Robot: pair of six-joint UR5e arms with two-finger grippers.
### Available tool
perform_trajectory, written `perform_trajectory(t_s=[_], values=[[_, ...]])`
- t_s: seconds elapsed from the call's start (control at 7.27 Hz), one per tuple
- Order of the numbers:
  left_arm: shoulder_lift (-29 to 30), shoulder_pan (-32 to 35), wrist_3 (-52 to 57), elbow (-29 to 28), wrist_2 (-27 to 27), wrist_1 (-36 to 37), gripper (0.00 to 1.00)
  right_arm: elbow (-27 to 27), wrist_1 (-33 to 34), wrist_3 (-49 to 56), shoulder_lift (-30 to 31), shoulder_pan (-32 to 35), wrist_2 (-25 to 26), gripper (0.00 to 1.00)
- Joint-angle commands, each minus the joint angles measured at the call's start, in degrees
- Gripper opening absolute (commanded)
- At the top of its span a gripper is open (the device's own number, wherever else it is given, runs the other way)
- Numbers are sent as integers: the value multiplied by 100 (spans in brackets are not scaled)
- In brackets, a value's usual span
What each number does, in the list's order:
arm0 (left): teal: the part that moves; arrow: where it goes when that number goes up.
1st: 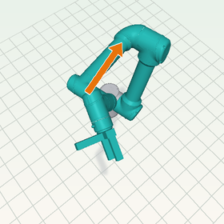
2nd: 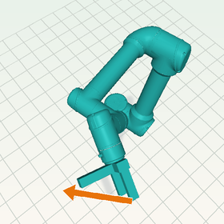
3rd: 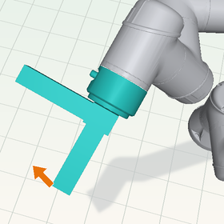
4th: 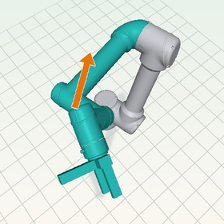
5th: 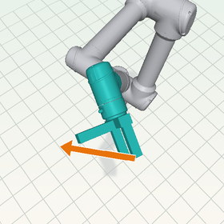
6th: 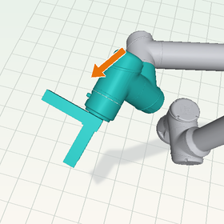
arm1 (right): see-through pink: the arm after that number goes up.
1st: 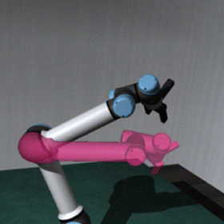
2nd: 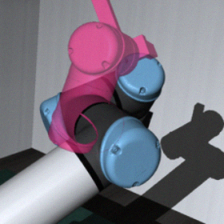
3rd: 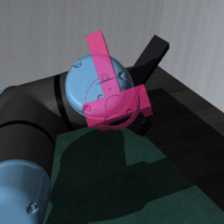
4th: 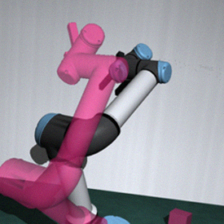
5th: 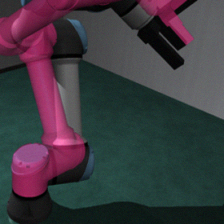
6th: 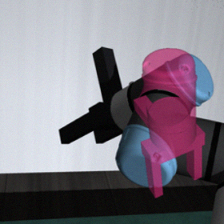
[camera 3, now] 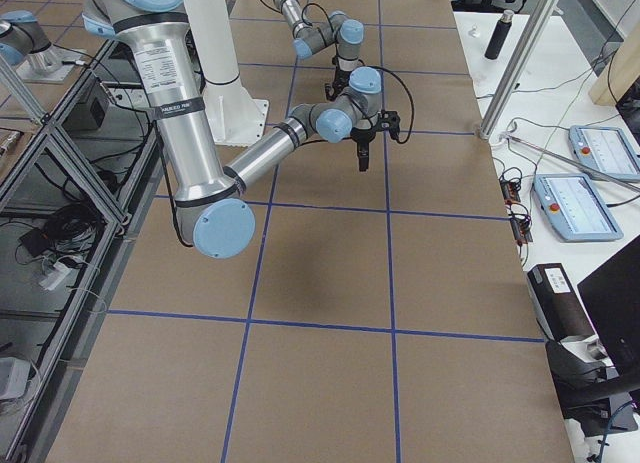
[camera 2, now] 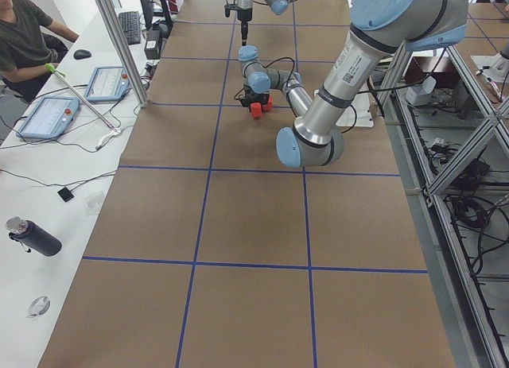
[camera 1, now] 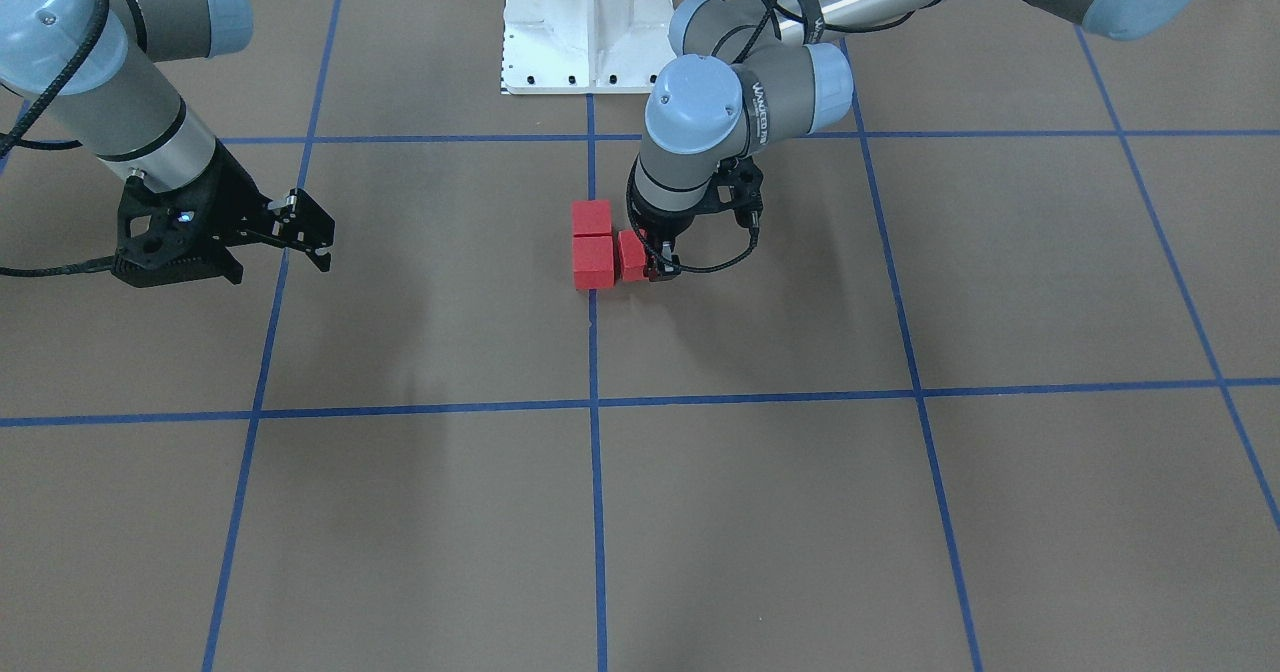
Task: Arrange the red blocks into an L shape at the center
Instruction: 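Lower the cube against the pair and adjust its position with the left gripper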
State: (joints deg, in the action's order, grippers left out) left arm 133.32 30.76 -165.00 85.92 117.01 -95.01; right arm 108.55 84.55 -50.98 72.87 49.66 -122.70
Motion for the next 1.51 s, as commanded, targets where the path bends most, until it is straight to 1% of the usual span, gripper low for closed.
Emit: perform_trajectory(t_s=[0.0,0.41,0.69,1.38], values=[[35,0,-6,-6,-20,0,0,0,0,0,-1,-1,0,100],[45,0,-6,-49,-29,-8,0,-9,0,0,-1,-1,0,100],[202,0,-15,-233,-29,-26,0,-26,0,0,-1,-1,0,100],[159,-35,3,-208,-29,-17,0,-35,0,9,-1,-1,0,100]])
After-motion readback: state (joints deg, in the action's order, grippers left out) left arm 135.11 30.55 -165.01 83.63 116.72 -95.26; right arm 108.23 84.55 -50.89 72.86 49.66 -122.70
